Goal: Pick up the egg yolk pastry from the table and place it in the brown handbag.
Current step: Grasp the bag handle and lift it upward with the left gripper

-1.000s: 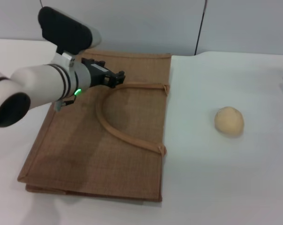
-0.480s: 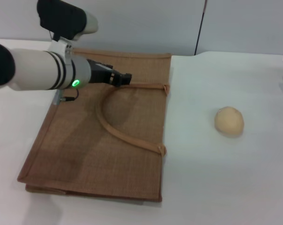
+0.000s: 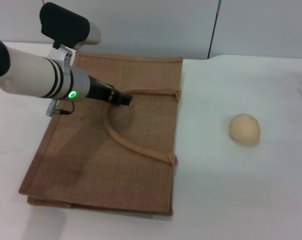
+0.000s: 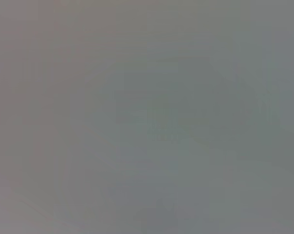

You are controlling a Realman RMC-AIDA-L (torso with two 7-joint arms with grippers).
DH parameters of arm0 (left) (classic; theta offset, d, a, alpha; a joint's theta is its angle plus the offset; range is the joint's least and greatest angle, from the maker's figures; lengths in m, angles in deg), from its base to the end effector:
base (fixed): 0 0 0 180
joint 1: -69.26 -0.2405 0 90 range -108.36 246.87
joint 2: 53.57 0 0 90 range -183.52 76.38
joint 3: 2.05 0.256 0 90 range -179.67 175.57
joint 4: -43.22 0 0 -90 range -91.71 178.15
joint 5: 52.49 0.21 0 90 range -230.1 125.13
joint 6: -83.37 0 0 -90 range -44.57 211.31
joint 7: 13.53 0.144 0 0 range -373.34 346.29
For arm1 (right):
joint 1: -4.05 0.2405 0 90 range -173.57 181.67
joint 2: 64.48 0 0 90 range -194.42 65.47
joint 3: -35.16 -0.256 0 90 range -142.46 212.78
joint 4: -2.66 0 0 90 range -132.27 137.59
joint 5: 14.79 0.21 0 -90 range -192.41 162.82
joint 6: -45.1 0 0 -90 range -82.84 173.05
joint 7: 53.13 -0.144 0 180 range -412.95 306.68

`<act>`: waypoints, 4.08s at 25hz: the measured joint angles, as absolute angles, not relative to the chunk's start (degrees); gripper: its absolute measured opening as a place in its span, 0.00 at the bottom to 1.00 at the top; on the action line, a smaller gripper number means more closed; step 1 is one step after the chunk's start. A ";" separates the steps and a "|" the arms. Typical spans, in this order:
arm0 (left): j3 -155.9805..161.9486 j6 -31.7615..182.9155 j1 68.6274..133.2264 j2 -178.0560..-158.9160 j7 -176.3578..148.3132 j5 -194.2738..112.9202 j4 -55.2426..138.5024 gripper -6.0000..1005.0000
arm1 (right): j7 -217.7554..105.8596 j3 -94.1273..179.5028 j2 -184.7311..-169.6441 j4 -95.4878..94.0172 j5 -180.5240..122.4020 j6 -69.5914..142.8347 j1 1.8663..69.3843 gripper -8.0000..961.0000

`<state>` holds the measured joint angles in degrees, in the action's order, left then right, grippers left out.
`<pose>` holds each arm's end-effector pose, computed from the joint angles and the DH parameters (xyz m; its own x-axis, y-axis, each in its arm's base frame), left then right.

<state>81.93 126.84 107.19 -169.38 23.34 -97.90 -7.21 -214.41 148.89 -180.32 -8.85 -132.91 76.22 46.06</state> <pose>-0.2195 0.4302 -0.0260 0.7612 0.6133 0.2109 0.5988 -0.5399 -0.5915 0.3117 0.4406 0.0072 0.8060 -0.2622 -0.5308 -0.5426 0.0311 -0.8394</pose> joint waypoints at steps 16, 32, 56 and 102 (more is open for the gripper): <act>79.31 129.54 109.45 -169.77 23.52 -90.71 -6.42 0.64 | -214.41 148.89 -180.31 -8.85 -132.91 76.22 46.28 0.92; 79.25 127.92 112.98 -169.87 23.17 -91.47 0.32 0.63 | -214.41 148.89 -180.31 -8.85 -132.91 76.22 46.39 0.92; 79.16 127.73 113.20 -169.84 22.86 -91.69 0.33 0.26 | -214.41 148.89 -180.31 -8.85 -132.91 76.22 46.41 0.92; 63.09 162.15 115.30 -169.76 25.58 -87.67 -53.30 0.12 | -213.82 149.10 -179.93 -22.61 -135.20 59.51 44.18 0.92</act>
